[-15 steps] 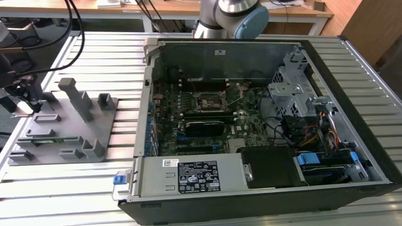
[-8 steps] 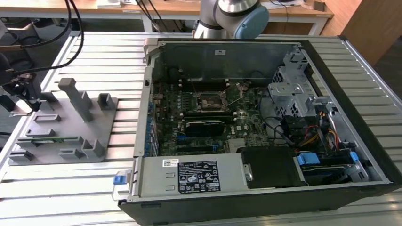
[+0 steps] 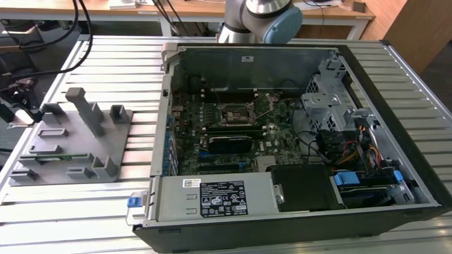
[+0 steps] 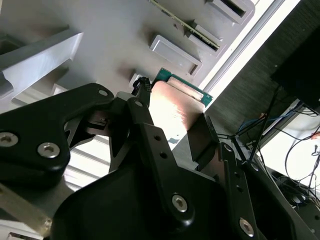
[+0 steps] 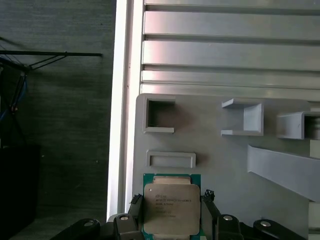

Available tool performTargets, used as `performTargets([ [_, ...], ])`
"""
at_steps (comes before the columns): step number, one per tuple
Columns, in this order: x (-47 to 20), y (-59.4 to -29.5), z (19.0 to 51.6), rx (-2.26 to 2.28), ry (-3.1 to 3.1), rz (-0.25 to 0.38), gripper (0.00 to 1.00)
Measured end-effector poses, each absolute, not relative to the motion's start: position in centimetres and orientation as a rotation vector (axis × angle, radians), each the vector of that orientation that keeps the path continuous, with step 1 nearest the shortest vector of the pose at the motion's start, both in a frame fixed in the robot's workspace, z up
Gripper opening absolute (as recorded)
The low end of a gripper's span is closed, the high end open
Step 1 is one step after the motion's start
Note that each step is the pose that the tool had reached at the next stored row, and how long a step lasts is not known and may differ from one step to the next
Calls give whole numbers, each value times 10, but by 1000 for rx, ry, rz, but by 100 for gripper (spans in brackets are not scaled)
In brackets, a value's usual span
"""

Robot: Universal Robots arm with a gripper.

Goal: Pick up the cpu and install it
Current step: 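Pick up the cpu and move it towards the insertion slot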

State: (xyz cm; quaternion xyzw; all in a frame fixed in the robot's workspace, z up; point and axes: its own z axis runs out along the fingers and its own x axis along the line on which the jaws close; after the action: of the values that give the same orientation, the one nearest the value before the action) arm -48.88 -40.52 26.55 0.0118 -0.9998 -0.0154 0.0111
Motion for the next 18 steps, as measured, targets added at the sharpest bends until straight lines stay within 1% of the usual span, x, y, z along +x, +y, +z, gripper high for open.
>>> performTargets([
  [18, -489, -405, 291, 37, -3119, -48, 54],
])
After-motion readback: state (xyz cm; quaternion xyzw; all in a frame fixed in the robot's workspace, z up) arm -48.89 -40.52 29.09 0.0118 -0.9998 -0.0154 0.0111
